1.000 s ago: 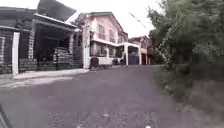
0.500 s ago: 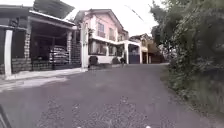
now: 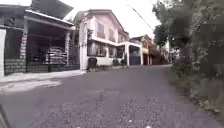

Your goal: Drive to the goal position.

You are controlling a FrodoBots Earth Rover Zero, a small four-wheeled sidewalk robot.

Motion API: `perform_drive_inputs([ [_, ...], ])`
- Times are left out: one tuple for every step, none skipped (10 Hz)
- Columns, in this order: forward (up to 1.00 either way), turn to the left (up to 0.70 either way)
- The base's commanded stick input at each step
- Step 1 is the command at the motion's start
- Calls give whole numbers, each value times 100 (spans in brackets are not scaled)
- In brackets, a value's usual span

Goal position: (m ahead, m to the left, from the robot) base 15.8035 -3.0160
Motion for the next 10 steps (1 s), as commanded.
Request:
perform_drive_inputs([
  [100, -38],
  [100, -40],
  [100, -32],
  [100, -3],
  [100, 0],
  [100, 0],
  [100, 0],
  [100, 0],
  [100, -4],
  [100, -34],
])
